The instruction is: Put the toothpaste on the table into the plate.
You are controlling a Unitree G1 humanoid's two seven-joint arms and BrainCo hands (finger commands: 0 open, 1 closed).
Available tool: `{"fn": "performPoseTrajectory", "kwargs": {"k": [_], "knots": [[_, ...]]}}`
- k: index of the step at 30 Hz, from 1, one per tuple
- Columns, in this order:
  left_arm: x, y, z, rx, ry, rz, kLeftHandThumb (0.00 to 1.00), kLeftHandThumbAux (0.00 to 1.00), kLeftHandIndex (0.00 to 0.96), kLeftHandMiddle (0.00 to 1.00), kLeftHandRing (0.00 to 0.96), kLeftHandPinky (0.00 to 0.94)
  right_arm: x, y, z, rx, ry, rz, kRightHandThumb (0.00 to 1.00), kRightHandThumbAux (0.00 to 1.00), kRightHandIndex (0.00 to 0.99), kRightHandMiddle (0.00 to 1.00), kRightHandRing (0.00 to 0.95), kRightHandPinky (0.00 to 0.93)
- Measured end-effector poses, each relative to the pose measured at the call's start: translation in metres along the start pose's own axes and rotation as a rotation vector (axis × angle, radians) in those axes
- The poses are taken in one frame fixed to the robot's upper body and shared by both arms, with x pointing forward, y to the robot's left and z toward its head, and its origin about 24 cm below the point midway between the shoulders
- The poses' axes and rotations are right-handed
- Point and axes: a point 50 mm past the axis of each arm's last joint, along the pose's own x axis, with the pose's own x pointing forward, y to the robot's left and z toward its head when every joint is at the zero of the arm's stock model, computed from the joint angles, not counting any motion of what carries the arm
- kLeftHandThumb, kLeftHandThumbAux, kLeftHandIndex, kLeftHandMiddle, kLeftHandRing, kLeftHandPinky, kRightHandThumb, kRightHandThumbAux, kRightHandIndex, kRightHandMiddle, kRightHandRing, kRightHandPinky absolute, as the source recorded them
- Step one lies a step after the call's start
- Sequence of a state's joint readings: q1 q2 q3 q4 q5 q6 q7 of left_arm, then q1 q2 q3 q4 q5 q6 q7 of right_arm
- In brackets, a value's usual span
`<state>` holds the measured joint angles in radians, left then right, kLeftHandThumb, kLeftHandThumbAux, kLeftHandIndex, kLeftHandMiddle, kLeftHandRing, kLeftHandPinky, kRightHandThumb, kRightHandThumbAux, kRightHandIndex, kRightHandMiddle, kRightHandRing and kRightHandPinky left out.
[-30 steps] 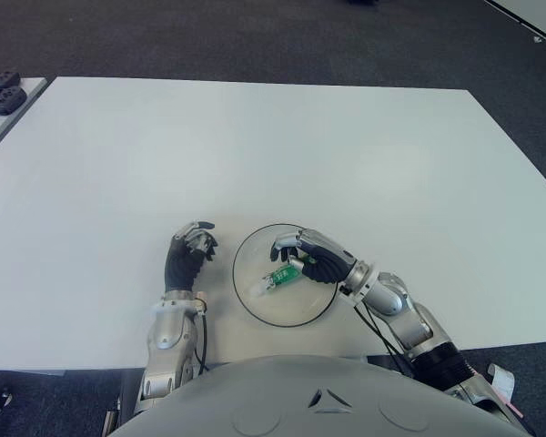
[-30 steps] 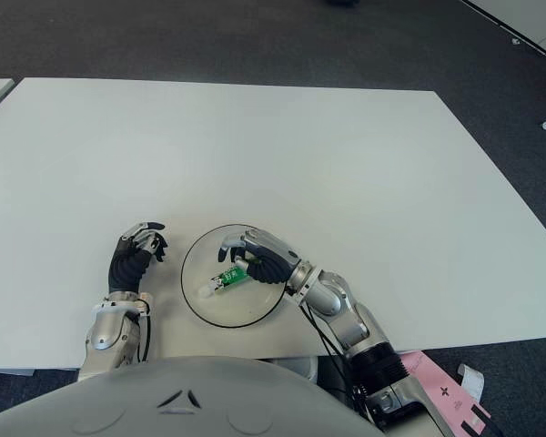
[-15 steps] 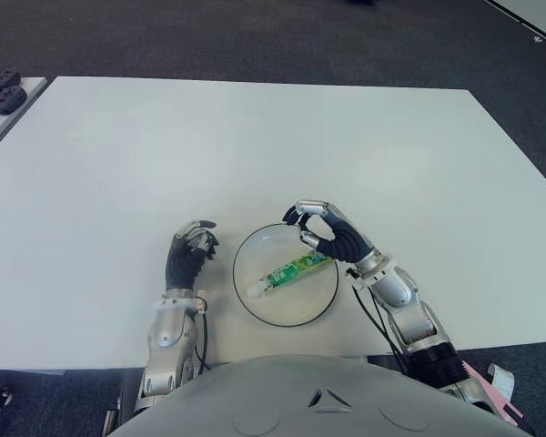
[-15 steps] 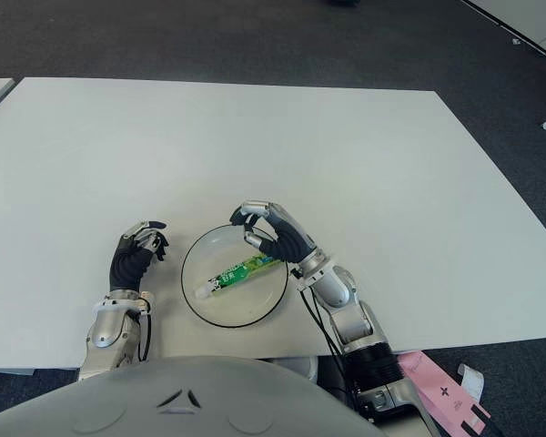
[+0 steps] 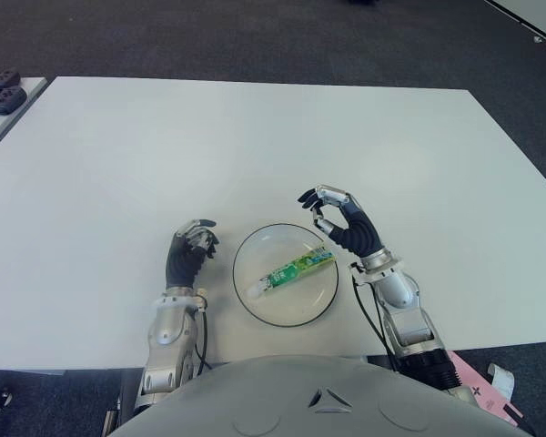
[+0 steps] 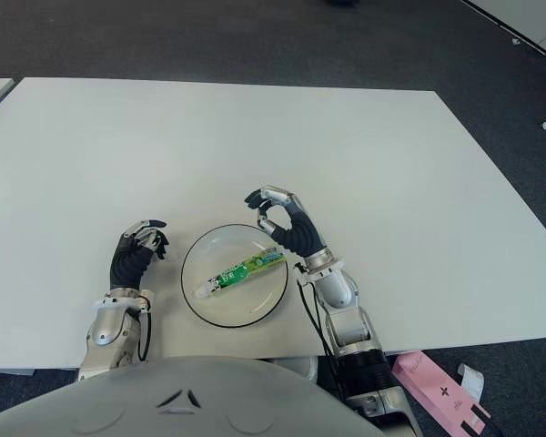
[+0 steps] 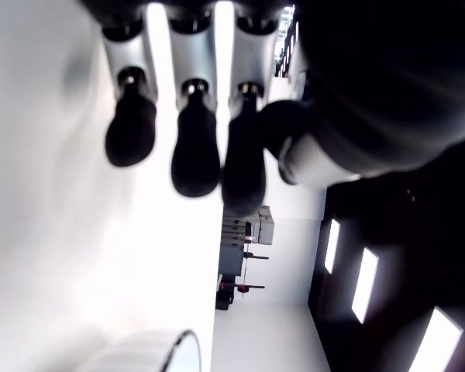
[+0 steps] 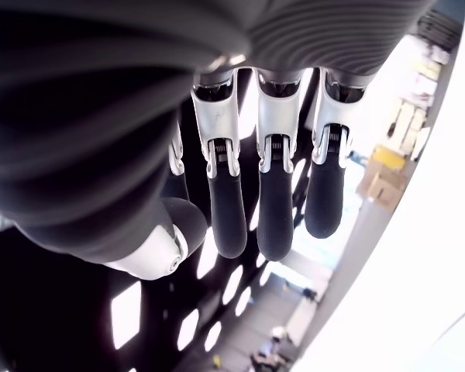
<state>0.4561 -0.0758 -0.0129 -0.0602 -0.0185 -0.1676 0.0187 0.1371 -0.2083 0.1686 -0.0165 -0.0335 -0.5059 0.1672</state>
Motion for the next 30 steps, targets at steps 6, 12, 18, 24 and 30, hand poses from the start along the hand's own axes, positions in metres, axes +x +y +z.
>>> {"fn": "performPoseTrajectory", "kwargs": {"k": [6,12,18,24,30], "knots": [[0.000,0.001,0.000,0.004,0.000,-0.002,0.705,0.721,0.432,0.725,0.719,0.712,-0.005,-0.012,-0.007,0.170,0.064,-0.119,0.682,0.732,0.415,0.428,0.430,0.444],[0.000,0.001,0.000,0.009,0.000,-0.003,0.704,0.721,0.432,0.727,0.720,0.711,-0.007,-0.016,-0.008,0.287,0.073,-0.228,0.677,0.731,0.415,0.431,0.427,0.443],[0.000,0.002,0.000,0.015,0.000,-0.005,0.705,0.721,0.432,0.721,0.712,0.699,-0.010,-0.015,-0.010,0.412,0.091,-0.324,0.682,0.729,0.415,0.439,0.438,0.458],[0.001,0.003,0.000,0.017,0.000,-0.006,0.705,0.721,0.432,0.722,0.714,0.706,-0.016,-0.016,-0.016,0.507,0.134,-0.396,0.686,0.729,0.416,0.442,0.447,0.464],[0.001,0.002,0.000,0.017,0.001,-0.007,0.704,0.721,0.432,0.720,0.710,0.698,-0.026,-0.018,-0.026,0.557,0.198,-0.465,0.692,0.729,0.417,0.446,0.451,0.464]]}}
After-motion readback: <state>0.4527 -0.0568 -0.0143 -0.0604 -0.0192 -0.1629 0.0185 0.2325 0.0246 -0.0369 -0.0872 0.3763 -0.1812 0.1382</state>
